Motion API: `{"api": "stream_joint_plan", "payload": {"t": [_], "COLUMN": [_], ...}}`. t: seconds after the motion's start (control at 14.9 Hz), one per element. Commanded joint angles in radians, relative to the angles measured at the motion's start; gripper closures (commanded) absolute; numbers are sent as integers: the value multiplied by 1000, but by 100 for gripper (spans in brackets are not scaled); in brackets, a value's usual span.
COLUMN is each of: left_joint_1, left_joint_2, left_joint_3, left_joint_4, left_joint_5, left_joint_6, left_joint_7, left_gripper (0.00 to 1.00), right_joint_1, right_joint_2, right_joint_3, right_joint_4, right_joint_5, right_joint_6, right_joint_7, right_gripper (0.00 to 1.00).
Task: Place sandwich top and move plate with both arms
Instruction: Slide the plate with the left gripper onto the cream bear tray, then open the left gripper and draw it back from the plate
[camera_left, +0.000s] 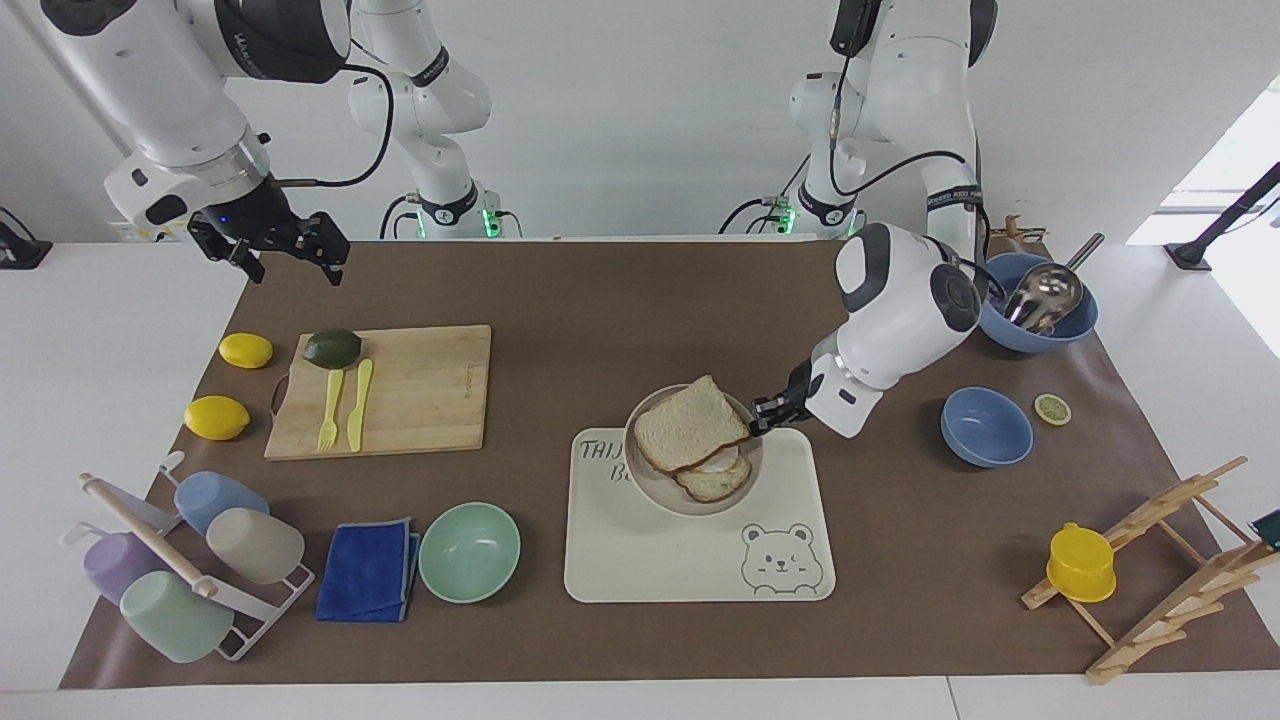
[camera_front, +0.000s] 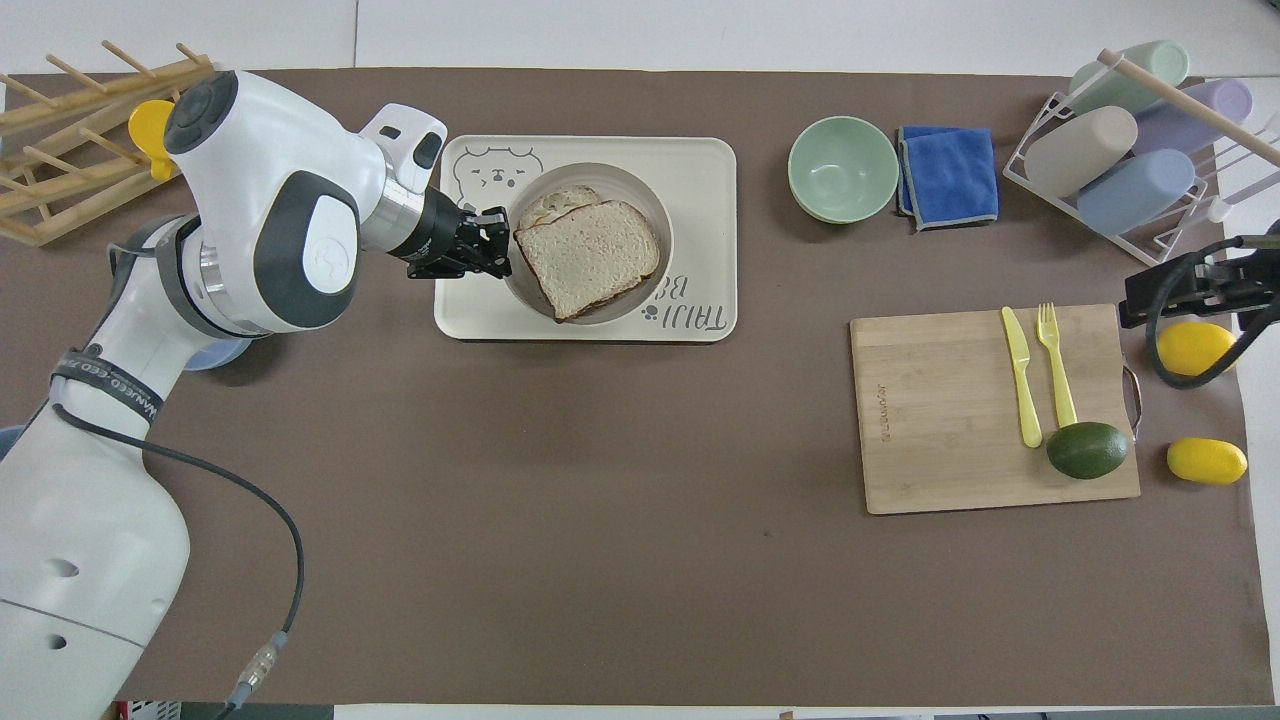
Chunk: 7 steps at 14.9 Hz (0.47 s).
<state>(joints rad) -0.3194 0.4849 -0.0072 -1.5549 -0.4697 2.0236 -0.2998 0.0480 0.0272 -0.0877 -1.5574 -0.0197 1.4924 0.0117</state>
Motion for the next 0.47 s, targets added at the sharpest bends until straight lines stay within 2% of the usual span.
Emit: {"api": "stream_joint_plan", "payload": {"t": [0.0, 0.07, 0.4], "left_joint_1": [-1, 8, 5], "left_joint_2": [96, 107, 113], "left_joint_3": [0, -4, -4], "left_joint_4": [87, 84, 64], "left_joint_5": [16, 41, 52], "left_joint_6": [28, 76, 112], "left_joint_7": [50, 53, 70], "left_gripper": [100, 100, 100], "right_joint_1": [-4, 1, 9], "right_joint_2": [0, 0, -3], "right_joint_3": [3, 8, 9], "right_joint_4": [7, 7, 7], "right_joint_5": [15, 15, 11], "right_joint_6": [8, 6, -1], "right_joint_7": [-27, -27, -27], "right_gripper": [0, 0, 0]}}
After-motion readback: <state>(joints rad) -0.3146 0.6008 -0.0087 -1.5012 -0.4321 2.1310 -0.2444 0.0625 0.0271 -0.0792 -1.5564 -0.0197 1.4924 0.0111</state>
